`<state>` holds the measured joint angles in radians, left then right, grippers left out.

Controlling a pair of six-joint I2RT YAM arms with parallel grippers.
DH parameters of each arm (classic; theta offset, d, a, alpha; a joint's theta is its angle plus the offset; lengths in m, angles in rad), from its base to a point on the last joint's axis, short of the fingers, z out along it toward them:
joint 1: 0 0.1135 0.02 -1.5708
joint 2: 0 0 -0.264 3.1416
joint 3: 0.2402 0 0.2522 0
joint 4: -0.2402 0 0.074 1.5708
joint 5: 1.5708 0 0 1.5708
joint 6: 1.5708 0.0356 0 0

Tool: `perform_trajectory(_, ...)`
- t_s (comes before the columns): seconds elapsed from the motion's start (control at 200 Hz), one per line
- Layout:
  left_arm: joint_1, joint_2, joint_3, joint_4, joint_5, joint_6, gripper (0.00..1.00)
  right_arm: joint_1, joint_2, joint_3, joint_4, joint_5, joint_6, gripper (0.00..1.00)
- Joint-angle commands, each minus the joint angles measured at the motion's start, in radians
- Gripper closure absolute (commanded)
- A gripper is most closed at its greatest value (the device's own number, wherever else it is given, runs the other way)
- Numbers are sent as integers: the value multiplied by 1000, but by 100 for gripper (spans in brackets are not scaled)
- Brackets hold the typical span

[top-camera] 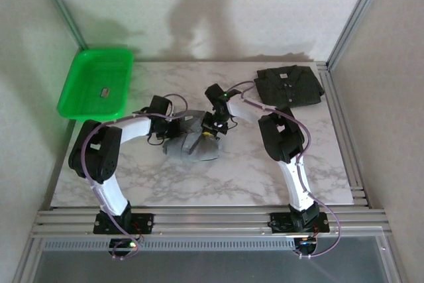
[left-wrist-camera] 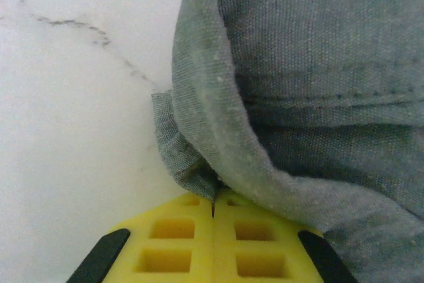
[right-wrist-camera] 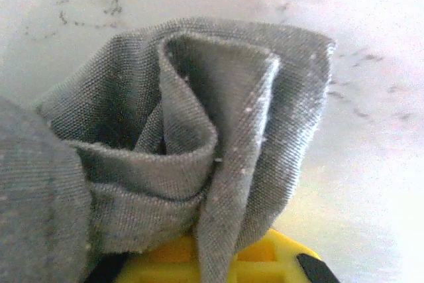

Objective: Fold and stack the long sleeve shirts

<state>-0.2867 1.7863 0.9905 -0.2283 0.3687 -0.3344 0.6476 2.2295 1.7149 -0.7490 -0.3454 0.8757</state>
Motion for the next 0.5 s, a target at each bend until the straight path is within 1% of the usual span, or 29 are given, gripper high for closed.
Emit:
perform_trajectory(0.0,-46,26,87,-29,89,-40,100,-51,-81,31,-66,167,-62,100)
perform_trajectory(0.1,-77,60,189,6,120,-99,100,-116,-154,41,-146,253,-114,100)
perform_trajectory(0.26,-154,163,384,76,150,-197,100,-242,-235,71,-235,325,-222,100)
perform_trajectory(0.375,-206,260,521,143,163,-267,100,-317,-264,117,-255,384,-296,100)
perform_trajectory(0.49,-237,378,675,177,171,-324,100,-395,-250,184,-261,417,-330,100)
